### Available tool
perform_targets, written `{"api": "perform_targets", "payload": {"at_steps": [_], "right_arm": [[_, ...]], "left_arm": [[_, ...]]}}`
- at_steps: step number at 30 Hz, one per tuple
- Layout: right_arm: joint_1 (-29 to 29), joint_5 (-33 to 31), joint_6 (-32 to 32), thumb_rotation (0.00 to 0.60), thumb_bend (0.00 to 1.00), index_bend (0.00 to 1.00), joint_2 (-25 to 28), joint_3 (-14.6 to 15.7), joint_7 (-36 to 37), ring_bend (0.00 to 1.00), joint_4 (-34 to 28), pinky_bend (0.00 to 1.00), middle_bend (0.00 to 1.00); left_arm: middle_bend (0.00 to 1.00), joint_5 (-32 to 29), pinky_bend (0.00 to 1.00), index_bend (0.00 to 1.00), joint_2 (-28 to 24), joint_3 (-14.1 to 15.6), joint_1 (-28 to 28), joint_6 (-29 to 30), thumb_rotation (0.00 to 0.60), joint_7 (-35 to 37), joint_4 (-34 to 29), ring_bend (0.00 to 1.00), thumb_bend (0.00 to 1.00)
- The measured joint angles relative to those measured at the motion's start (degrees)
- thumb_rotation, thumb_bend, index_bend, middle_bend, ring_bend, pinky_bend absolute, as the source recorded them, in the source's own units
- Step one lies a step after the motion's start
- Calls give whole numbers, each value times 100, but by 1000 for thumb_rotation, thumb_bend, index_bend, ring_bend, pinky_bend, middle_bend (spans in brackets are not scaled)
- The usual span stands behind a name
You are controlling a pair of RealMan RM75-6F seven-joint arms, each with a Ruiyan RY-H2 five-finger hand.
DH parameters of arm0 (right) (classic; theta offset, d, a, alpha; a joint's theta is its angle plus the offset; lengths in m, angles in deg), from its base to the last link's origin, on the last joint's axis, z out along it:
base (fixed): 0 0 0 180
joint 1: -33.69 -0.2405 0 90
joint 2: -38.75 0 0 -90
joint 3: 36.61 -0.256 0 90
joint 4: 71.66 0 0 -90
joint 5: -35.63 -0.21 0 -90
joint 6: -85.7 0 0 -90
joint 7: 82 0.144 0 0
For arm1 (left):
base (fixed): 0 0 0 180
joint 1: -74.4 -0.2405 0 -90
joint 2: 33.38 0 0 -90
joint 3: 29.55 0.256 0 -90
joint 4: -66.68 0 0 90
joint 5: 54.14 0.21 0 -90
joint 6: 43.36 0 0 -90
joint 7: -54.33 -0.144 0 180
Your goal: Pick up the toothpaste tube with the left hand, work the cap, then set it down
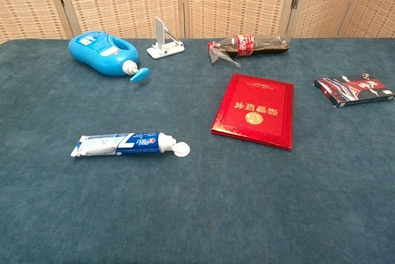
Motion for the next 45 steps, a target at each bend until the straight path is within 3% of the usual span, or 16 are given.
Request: {"api": "perform_targets", "payload": {"at_steps": [13,25,33,45], "right_arm": [[92,68,-246,417,0,0,161,-38,2,0,-134,0,0],[75,21,-181,416,0,0,221,-56,44,0,-178,0,0],[55,-10,-132,414,0,0,224,-65,121,0,-129,0,0],[47,-29,-117,417,0,0,207,-71,262,0,-42,0,0]], "left_arm": [[283,259,180,283,-65,-14,355,-382,600,118,-64,262,307],[283,502,177,260,245,-56,1302,-1644,600,108,-278,263,306],[283,-76,180,259,835,-102,1800,-2511,600,-430,-131,263,306],[283,-943,186,272,1709,-223,2140,-2908,600,-916,501,266,311]]}}
